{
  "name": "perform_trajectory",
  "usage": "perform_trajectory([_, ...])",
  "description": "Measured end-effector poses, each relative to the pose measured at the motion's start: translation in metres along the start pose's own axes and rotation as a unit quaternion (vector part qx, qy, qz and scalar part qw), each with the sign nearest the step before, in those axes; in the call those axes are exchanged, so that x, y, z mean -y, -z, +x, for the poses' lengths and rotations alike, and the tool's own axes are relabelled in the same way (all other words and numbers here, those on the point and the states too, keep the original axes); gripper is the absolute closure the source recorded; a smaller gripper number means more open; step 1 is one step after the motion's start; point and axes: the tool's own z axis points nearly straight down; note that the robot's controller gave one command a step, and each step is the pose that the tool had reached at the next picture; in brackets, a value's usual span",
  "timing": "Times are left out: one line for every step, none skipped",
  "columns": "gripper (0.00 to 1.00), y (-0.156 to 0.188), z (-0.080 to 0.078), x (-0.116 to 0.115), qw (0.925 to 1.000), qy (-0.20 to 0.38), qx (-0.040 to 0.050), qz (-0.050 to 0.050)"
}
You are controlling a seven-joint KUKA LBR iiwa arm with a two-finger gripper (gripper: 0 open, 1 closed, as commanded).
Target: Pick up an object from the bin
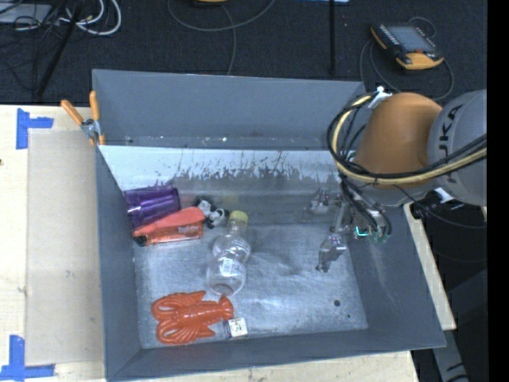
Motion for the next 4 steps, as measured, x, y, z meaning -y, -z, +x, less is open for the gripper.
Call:
perform_trajectory([0.0,0.012,0.003,0.009,0.9995,0.031,-0.0017,-0.001])
perform_trajectory([0.0,0.025,0.008,-0.025,0.9995,0.033,0.0002,0.001])
perform_trajectory([0.0,0.032,0.031,-0.051,0.9987,0.052,-0.0006,-0.002])
perform_trajectory([0.0,0.016,0.062,0.0,0.999,0.046,0.0003,0.0])
